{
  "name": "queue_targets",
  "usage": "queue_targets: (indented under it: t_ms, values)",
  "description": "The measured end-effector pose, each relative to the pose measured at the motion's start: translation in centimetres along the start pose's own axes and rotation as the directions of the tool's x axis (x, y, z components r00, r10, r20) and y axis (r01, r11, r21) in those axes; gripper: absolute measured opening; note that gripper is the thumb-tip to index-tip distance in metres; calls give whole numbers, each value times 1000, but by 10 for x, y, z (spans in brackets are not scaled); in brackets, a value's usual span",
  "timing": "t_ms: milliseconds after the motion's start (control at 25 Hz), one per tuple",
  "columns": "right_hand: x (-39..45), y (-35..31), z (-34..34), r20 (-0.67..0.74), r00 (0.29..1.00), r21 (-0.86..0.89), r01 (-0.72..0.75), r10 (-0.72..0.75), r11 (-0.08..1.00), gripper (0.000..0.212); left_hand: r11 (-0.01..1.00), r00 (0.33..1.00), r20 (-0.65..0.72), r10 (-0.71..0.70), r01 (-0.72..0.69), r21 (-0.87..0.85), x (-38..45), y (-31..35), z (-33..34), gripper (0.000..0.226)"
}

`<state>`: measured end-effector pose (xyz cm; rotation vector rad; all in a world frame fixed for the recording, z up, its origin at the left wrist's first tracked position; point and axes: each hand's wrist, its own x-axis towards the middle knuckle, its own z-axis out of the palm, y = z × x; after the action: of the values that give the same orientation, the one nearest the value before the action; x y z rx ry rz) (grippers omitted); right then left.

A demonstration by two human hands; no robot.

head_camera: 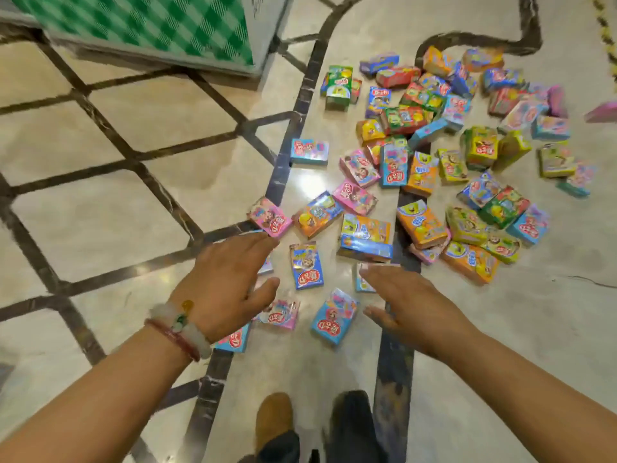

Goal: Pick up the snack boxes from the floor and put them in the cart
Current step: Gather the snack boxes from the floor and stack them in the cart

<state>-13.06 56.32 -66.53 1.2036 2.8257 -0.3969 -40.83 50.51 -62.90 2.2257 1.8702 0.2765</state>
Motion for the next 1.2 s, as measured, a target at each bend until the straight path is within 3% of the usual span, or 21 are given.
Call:
queue_targets:
  t_ms: [160,280,360,480,680,760,840,960,1080,1200]
  values:
    - [36,53,188,173,978,-106,133,-113,985,59,998,983,176,-54,55,-4,-3,-55,191,58]
    - [76,73,279,338,911,-128,293,-236,947,66,998,955,292,-55,53,17,3,-91,298,47]
    - [98,79,317,507,814,-131,397,-283,908,79,997,910,407,-78,65,45,12,-107,345,54]
    - [117,74,340,661,681,-172,547,-315,820,79,987,805,587,-89,-9,162,16,-117,381,71]
    - [112,63,341,688,685,-234,523,-241,820,60,954,776,615,-141,-61,295,19,-106,393,69]
    - [113,65,339,706,684,-241,476,-184,846,61,931,751,641,-157,-105,350,27,-107,393,75]
    - [112,70,334,709,692,-196,374,-132,907,65,937,754,643,-134,-114,330,32,-109,393,66]
    - [107,77,314,634,773,-14,49,-29,999,66,966,826,555,-103,-49,252,37,-108,385,59]
    - [104,87,296,601,791,155,-257,115,954,58,996,850,521,-84,60,62,40,-107,377,59]
    - [99,102,296,589,778,329,-477,218,815,43,950,852,491,-185,282,-132,40,-109,370,54]
